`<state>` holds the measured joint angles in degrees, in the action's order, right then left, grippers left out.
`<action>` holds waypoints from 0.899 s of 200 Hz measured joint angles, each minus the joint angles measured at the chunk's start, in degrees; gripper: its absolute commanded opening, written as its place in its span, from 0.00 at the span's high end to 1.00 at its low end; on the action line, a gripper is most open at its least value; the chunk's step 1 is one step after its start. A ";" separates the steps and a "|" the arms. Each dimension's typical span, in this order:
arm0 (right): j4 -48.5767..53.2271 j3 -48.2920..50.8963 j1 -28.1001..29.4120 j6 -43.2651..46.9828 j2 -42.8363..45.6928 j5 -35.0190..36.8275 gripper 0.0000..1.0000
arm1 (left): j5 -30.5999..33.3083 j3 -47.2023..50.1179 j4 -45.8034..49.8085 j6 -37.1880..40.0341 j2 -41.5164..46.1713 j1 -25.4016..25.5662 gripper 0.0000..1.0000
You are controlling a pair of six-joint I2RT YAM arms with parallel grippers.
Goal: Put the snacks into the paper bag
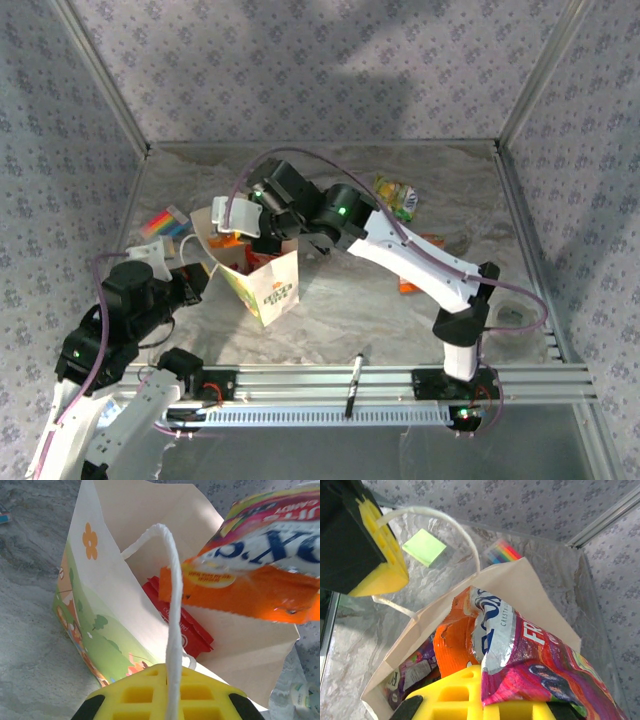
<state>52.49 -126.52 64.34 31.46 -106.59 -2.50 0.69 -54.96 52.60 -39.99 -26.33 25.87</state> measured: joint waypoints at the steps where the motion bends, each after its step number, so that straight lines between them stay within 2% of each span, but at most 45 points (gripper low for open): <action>1: 0.09 -0.04 0.02 0.04 -0.04 0.04 1.00 | -0.02 0.00 0.00 0.00 0.00 0.00 0.95; 30: 2.29 -1.18 1.25 1.27 -2.32 3.85 0.98 | -0.02 -0.07 0.00 0.09 -0.09 0.00 0.95; 44: 2.84 -1.27 1.55 1.57 -3.15 5.11 0.84 | -0.02 -0.13 0.00 0.07 -0.09 0.00 0.95; 55: 3.10 -1.27 1.60 1.81 -3.56 5.66 0.80 | -0.02 -0.17 0.02 0.07 -0.09 0.00 0.95; 79: 3.13 -1.57 1.55 1.66 -3.61 6.25 0.64 | -0.02 -0.35 0.07 0.07 -0.15 0.00 0.95; 99: 3.08 -1.90 1.53 1.55 -3.54 6.29 0.59 | -0.02 -0.44 0.07 0.07 -0.48 0.00 0.96; 140: 3.02 -1.60 1.53 1.29 -2.43 6.93 0.58 | -0.02 -0.44 0.13 0.07 -0.76 0.00 0.96; 180: 1.14 3.37 1.14 -0.44 4.20 7.67 0.55 | -0.02 -0.44 0.11 0.07 -0.87 0.00 0.96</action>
<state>53.63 -123.15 65.47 31.03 -102.39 5.17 0.67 -55.40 52.71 -39.92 -27.20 25.87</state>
